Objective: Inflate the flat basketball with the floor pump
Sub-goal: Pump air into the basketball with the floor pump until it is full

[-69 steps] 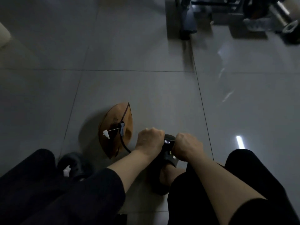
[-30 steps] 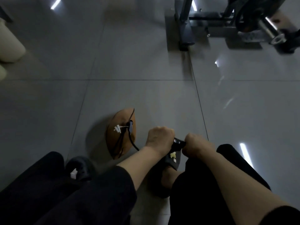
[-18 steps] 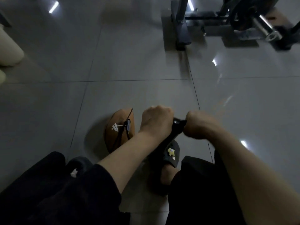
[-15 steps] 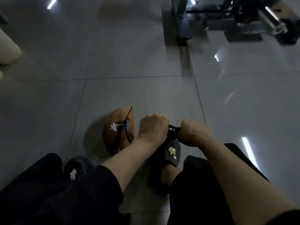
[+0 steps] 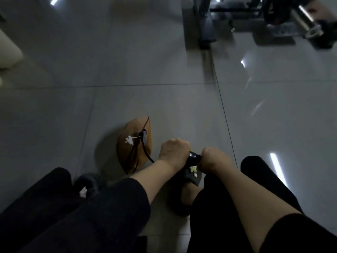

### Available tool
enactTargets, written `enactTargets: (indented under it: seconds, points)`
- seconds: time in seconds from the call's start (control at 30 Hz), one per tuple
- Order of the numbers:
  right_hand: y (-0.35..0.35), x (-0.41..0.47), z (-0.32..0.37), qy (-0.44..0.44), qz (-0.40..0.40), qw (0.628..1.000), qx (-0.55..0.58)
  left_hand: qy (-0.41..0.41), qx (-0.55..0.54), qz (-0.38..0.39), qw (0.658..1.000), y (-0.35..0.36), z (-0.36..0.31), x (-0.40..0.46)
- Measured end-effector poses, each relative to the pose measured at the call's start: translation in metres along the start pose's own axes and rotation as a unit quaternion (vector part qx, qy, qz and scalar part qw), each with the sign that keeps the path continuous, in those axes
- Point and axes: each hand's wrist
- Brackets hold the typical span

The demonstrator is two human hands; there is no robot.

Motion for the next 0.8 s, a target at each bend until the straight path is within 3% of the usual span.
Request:
enactTargets:
  seconds: [0.1, 0.23, 0.33, 0.53, 0.8]
  points:
    - [-0.027, -0.025, 0.002, -0.032, -0.032, 0.999, -0.004, 0.007, 0.003, -0.033, 0.999, -0.031, -0.006, -0.016]
    - [-0.100, -0.061, 0.005, -0.056, -0.120, 0.991, 0.007, 0.010, 0.001, -0.170, 0.985, -0.105, -0.016, -0.026]
    - [-0.125, -0.066, 0.008, -0.062, -0.141, 0.988, 0.001, 0.007, -0.007, -0.217, 0.976, -0.130, -0.020, -0.024]
    - [-0.050, -0.012, 0.013, -0.044, -0.064, 0.996, -0.031, -0.027, -0.009, -0.109, 0.994, -0.046, 0.000, -0.010]
    - [-0.016, 0.049, -0.006, -0.019, -0.001, 0.999, -0.028, -0.014, -0.019, -0.079, 0.997, 0.011, 0.008, 0.035]
Point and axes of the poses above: each hand's wrist, its own x-axis towards the middle knuckle, its own y-axis out of the palm, z = x × y, and after that the axes turned 3 degrees about -y, right-handed
